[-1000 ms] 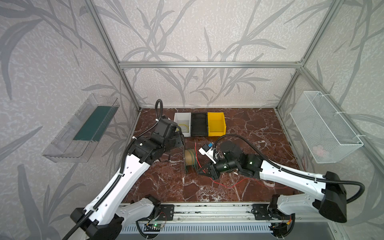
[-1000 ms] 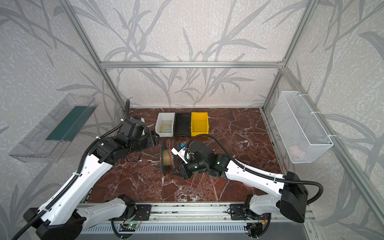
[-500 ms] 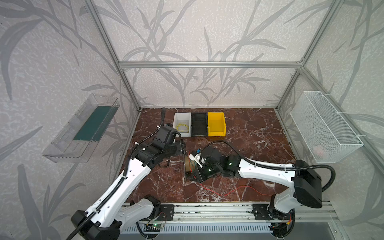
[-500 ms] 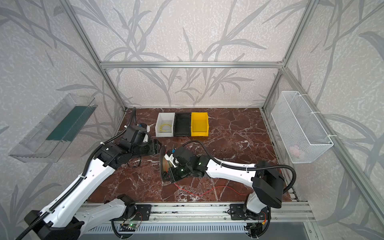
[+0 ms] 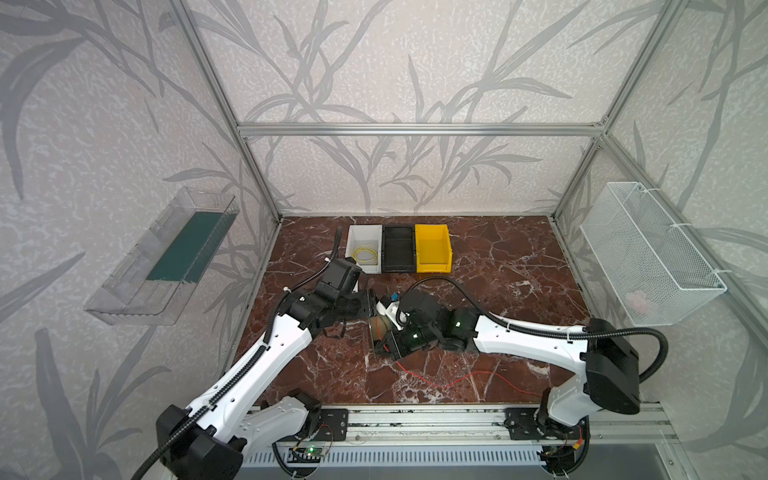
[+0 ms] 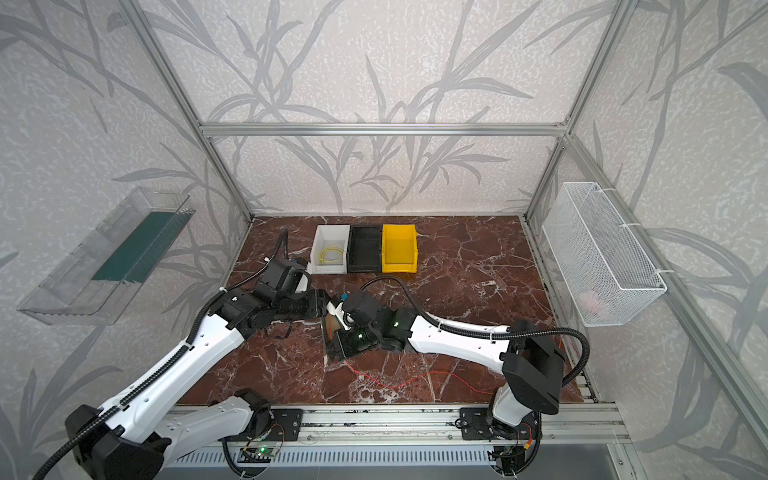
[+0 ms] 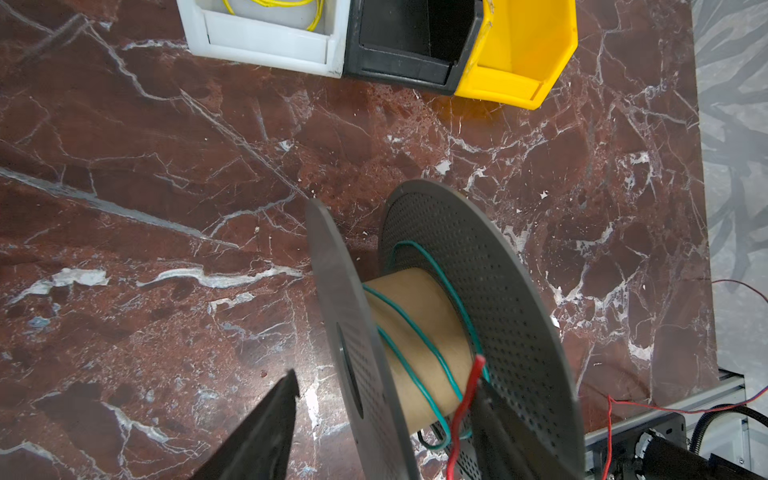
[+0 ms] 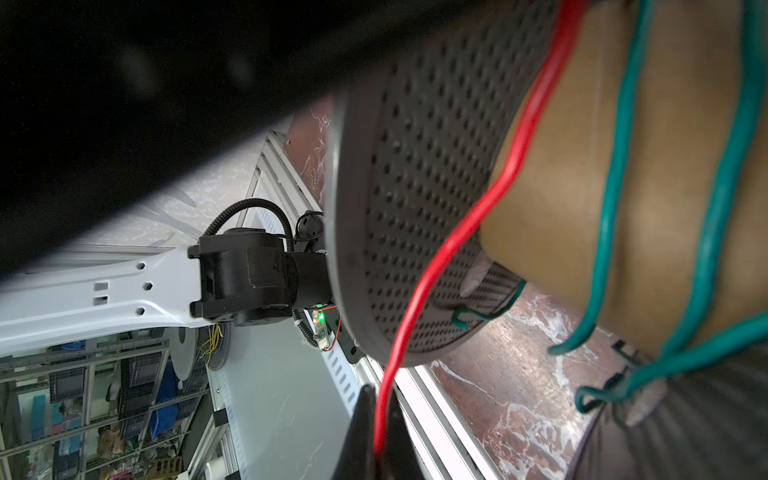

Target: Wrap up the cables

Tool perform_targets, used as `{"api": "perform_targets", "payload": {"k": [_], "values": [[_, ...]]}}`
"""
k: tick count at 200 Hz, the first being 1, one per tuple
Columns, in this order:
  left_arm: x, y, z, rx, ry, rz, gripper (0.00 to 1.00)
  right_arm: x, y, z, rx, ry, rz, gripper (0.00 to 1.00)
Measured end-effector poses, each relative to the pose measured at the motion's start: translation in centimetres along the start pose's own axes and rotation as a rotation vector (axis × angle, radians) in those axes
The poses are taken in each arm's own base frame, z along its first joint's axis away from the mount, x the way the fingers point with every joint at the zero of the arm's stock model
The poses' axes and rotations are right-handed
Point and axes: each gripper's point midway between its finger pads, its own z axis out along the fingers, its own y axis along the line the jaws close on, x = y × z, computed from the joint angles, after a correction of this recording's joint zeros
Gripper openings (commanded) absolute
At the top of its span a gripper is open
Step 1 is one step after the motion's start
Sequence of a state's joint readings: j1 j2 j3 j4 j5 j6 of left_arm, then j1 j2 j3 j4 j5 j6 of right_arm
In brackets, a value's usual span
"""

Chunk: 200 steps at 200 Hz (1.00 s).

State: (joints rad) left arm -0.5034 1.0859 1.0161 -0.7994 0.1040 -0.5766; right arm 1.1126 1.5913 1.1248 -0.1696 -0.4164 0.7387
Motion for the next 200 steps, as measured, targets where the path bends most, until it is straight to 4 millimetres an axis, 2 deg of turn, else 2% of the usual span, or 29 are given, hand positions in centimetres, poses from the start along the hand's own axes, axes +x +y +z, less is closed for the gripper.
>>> {"api": "perform_targets", "payload": {"k": [33,84,172,200], "values": [[0.4,0.3,0.7,-0.022,0.031,0.001,0.67,-0.1,-0.2,0.3,0.004,0.004,-0.003,0.0],[1.2,0.8,1.9,-0.074,0.074,0.018,0.59,0.4,-1.1,0.9,0.028,0.033,0.007,0.0],[1.1,0.7,1.9,-0.126,0.066,0.045,0.42,0.4,-1.0,1.3,0.007,0.03,0.001,0.0],[0.9,0.6,1.7,-0.12,0.052,0.039,0.42,0.2,-0.9,1.5,-0.012,0.01,-0.014,0.0]]}}
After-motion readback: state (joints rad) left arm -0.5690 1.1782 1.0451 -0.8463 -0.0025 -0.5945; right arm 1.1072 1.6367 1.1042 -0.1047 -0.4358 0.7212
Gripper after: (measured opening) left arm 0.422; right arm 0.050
